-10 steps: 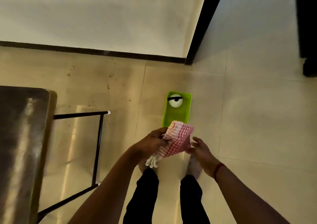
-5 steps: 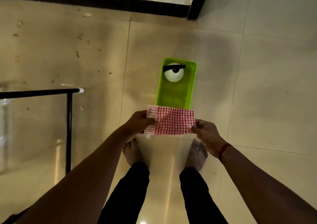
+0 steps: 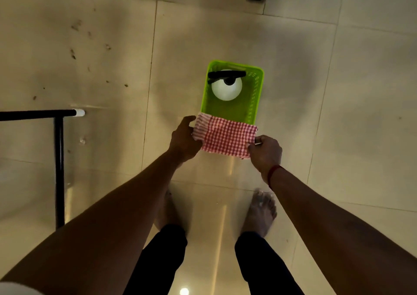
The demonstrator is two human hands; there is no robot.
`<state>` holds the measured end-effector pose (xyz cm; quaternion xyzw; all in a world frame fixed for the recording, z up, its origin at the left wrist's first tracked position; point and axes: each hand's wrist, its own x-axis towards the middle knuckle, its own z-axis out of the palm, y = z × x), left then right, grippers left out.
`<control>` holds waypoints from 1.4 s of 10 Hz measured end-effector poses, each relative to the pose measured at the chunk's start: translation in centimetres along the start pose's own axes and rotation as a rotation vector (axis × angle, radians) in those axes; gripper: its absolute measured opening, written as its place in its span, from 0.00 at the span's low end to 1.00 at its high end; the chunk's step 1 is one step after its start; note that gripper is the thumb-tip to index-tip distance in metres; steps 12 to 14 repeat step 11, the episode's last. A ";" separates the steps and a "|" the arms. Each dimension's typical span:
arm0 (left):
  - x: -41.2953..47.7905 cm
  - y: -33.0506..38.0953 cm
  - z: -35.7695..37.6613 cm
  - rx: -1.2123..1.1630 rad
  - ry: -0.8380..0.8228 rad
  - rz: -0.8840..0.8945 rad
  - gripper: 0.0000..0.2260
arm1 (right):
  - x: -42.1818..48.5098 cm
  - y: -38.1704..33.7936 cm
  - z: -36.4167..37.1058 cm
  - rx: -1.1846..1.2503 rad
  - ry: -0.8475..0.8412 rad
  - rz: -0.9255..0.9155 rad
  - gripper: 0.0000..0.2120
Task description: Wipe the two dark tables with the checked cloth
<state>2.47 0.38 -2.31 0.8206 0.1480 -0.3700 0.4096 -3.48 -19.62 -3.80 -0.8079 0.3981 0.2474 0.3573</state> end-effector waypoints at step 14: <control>-0.3 0.5 1.1 1.159 -0.173 0.524 0.33 | -0.8 -3.3 0.2 -1.027 -0.300 -0.789 0.34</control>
